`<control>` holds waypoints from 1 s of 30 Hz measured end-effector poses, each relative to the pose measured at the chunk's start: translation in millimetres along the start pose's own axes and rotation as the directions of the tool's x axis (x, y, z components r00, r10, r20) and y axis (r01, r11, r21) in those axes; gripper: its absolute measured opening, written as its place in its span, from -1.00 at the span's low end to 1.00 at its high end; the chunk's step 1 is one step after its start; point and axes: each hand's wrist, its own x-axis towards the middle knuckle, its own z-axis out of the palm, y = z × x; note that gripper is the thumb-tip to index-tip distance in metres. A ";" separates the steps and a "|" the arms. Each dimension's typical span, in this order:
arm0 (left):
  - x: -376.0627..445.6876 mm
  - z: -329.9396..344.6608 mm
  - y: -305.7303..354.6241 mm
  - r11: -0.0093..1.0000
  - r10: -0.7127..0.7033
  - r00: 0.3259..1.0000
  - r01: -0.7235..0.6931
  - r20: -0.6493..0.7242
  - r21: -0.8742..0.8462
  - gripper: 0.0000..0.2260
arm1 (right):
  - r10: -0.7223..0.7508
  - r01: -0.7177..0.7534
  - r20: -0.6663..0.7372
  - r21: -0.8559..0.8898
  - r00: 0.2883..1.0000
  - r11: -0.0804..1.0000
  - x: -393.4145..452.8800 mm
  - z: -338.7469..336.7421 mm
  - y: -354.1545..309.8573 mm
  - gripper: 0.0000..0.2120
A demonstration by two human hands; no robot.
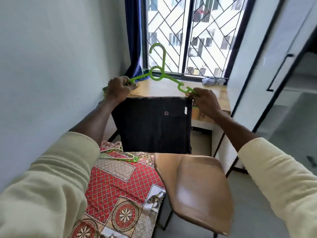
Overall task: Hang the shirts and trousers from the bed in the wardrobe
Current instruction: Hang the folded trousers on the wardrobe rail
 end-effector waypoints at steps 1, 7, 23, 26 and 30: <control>1.9 4.5 6.8 1.000 0.020 1.000 -0.020 0.023 -0.013 -0.65 | -0.007 0.006 -0.042 -0.019 0.999 1.000 -7.6 -10.7 2.8 -0.71; 6.7 64.4 92.1 0.986 0.011 0.997 -0.023 -0.071 -0.165 -0.32 | 0.166 -0.159 -0.227 0.051 0.960 0.986 -40.4 -95.8 66.7 -0.72; -50.8 344.4 458.9 0.396 0.318 0.666 0.553 0.675 -0.733 -0.74 | 0.300 -0.240 -0.542 0.180 0.785 0.954 -103.2 -436.8 352.6 -0.44; -60.3 383.5 522.2 0.408 0.348 0.630 0.565 0.694 -0.717 -0.79 | 0.293 -0.248 -0.608 0.159 0.738 0.956 -101.1 -497.7 389.2 -0.46; -58.2 430.5 594.6 0.415 0.403 0.618 0.534 0.675 -0.737 -0.51 | 0.293 -0.311 -0.684 0.101 0.669 0.945 -91.0 -560.7 430.7 -0.53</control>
